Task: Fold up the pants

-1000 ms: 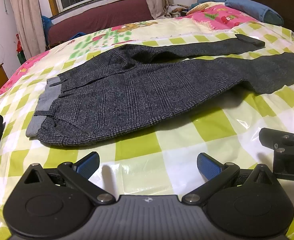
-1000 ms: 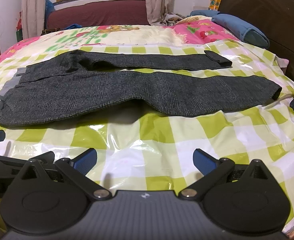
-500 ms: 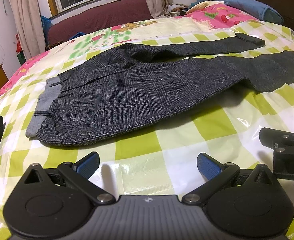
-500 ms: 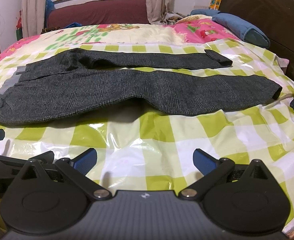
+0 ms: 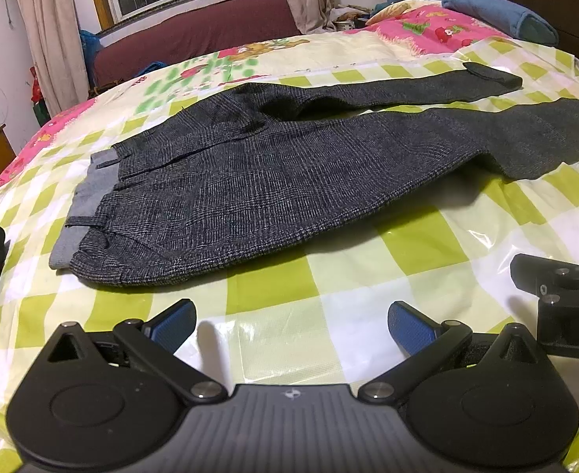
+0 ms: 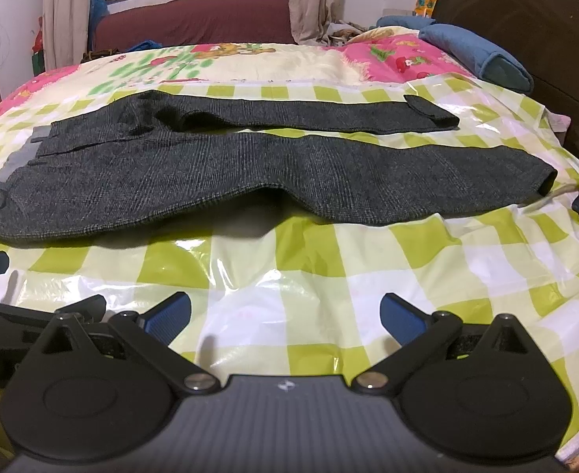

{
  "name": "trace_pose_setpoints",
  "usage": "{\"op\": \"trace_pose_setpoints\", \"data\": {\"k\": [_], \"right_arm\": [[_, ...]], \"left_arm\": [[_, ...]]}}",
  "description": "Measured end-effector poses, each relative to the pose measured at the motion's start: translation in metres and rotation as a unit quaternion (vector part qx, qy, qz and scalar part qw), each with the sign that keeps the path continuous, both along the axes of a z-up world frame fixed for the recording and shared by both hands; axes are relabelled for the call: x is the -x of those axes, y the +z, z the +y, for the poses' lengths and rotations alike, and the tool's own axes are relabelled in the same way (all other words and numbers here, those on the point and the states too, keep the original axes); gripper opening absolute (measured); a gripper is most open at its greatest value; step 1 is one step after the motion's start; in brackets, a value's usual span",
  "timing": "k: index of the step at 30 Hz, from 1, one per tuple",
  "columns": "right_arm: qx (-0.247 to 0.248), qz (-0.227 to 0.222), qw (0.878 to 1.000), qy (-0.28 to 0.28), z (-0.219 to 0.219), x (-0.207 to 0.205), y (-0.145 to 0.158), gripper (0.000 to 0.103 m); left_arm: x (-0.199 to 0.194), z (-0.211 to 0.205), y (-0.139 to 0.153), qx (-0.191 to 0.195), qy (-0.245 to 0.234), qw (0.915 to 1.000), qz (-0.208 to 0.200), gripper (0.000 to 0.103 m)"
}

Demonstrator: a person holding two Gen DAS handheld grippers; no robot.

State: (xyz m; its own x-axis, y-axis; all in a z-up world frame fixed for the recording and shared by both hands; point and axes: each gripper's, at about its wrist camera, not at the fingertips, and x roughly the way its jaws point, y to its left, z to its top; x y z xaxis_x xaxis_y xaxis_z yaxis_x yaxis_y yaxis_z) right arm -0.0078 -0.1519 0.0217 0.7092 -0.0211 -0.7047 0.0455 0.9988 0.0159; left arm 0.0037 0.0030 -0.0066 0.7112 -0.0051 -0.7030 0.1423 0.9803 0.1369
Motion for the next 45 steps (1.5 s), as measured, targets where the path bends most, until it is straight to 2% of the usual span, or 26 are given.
{"op": "trace_pose_setpoints", "data": {"k": [26,32,34,36,39,43,45], "right_arm": [[0.001,-0.004,1.000,0.005,0.001,0.001,-0.002,0.101],[0.008,-0.050,0.995,0.081,0.022,0.007,0.021,0.100],[0.016,-0.055,0.992,0.116,0.035,0.001,0.026,0.100],[0.026,-0.057,0.987,0.150,0.048,-0.008,0.028,0.100],[0.043,-0.058,0.977,0.202,0.071,-0.024,0.028,0.100],[0.049,-0.051,0.960,0.272,0.103,-0.044,0.022,0.096],[0.056,-0.042,0.950,0.304,0.119,-0.053,0.015,0.093]], "left_arm": [[0.000,0.002,0.002,-0.002,-0.004,1.0000,-0.005,0.103],[0.003,0.022,0.024,-0.030,-0.019,0.9981,-0.051,0.103],[0.005,0.035,0.027,-0.057,-0.030,0.9958,-0.065,0.103],[0.007,0.050,0.025,-0.103,-0.043,0.9908,-0.077,0.103],[0.002,0.078,0.018,-0.152,-0.049,0.9845,-0.072,0.103],[-0.015,0.109,0.012,-0.162,-0.044,0.9843,-0.054,0.103],[-0.022,0.116,0.008,-0.163,-0.045,0.9843,-0.050,0.096]]}}
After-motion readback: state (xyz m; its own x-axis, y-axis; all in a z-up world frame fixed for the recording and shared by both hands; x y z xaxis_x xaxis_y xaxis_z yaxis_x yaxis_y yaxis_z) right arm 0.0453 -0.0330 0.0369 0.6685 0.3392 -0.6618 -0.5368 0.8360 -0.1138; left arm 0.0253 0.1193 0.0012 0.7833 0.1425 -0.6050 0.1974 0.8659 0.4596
